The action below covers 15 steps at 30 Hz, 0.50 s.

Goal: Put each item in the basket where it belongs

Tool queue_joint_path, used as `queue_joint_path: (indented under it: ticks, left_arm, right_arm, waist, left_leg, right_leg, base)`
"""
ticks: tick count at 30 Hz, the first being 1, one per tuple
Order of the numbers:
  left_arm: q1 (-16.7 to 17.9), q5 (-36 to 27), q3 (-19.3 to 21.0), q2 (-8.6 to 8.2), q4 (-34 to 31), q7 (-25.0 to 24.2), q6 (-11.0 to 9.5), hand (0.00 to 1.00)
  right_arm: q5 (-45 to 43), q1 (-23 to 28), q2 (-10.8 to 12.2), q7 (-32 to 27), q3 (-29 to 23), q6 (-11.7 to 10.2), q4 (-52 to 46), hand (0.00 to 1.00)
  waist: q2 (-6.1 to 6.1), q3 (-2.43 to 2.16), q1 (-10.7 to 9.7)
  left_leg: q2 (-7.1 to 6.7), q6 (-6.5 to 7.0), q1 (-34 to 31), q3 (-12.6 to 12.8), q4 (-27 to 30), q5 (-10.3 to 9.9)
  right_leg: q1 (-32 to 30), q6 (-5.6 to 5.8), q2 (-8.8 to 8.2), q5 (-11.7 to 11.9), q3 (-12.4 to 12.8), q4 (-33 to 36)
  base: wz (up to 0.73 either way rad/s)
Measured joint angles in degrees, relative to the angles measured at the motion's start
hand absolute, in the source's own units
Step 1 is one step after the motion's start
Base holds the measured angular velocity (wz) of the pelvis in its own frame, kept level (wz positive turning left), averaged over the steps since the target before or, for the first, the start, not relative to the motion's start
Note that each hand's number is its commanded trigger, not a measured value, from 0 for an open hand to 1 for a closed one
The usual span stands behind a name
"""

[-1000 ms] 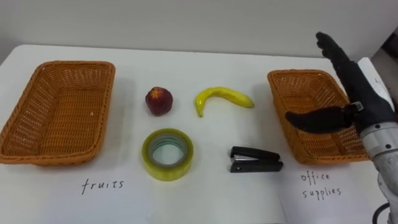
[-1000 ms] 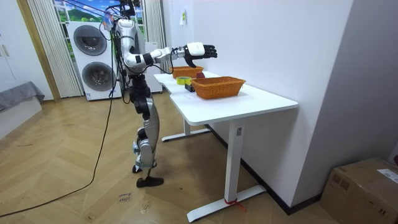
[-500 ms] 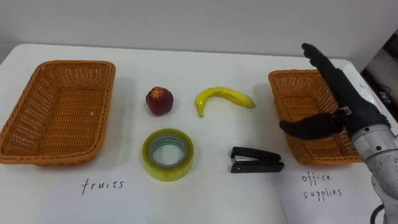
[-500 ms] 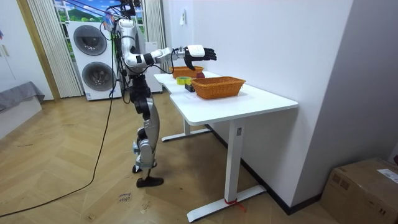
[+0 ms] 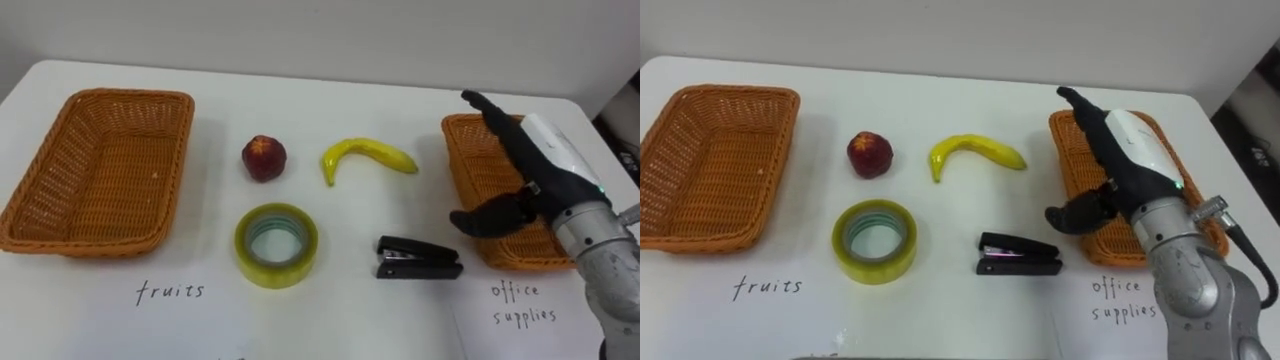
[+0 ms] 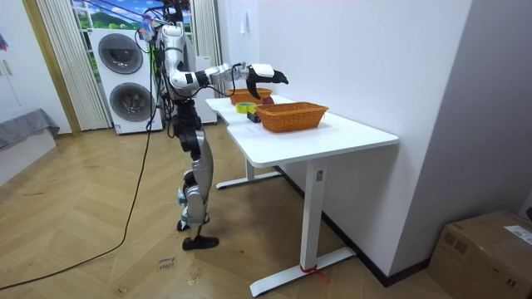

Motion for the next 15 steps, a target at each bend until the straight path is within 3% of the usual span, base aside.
queue_joint_path:
  ticks: [15]
  left_arm:
    - [-0.8,0.0,-3.8,1.03,0.2,-0.3,-0.7,0.0]
  right_arm:
    - [-2.1,-0.2,0.0,0.0,0.8,-0.2,-6.0,0.0]
  waist:
    - [0.02,0.34,0.0]
  left_leg:
    - [-0.03,0.0,-0.5,0.0,-0.1,0.0]
  right_leg:
    - [0.0,0.06,0.07,0.2,-0.2,-0.8]
  base:
    - [0.0]
